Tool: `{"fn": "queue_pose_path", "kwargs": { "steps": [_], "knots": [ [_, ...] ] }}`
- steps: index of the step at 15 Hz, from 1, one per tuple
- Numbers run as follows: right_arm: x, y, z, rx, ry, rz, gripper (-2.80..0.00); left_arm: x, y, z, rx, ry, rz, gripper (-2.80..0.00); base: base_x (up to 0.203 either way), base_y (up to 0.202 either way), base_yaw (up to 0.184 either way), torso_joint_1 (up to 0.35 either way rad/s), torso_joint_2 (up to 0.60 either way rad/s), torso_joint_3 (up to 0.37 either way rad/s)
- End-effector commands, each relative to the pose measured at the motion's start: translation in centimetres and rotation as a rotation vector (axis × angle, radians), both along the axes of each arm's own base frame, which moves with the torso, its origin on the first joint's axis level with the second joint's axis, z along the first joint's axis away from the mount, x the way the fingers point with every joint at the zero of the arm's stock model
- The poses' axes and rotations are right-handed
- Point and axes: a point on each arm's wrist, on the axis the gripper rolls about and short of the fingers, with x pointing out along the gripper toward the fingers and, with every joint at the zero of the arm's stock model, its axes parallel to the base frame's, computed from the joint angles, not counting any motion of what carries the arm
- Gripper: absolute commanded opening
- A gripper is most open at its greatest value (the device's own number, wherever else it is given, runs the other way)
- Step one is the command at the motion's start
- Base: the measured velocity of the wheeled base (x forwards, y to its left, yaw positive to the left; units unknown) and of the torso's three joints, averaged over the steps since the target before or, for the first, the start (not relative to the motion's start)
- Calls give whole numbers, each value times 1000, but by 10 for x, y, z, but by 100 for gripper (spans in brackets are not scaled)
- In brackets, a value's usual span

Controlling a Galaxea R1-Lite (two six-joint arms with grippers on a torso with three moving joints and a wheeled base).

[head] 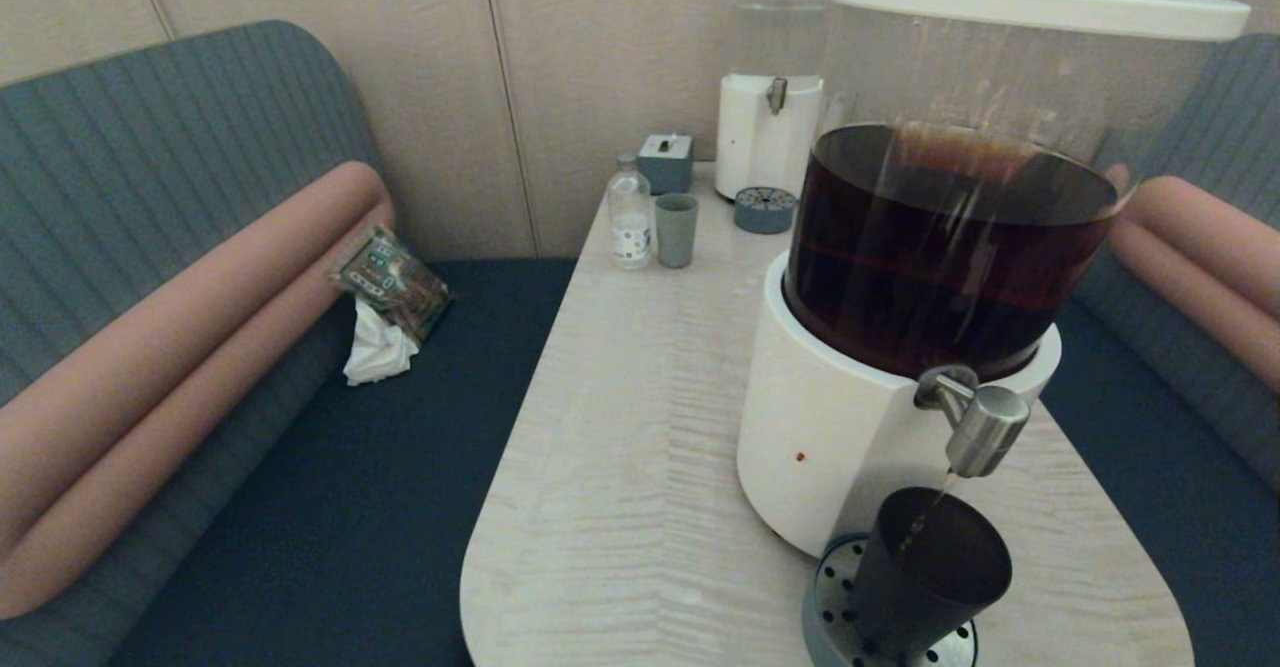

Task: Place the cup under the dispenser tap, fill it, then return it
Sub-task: Turn off the faucet

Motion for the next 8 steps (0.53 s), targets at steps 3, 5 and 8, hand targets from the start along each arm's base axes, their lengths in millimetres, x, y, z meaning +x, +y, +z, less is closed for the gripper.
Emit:
{"fn": "queue_pose_path", "kwargs": {
  "steps": [3, 5, 8],
  "knots": [
    [5, 0, -15, 3, 70, 8, -280, 0, 0, 0, 0, 1, 0, -280, 0, 0, 0, 0, 0, 0],
    [6, 0, -23, 25, 146, 15, -280, 0, 0, 0, 0, 0, 0, -280, 0, 0, 0, 0, 0, 0],
    [7, 1, -26, 45, 173, 40, -280, 0, 0, 0, 0, 1, 0, -280, 0, 0, 0, 0, 0, 0]
  ]
}}
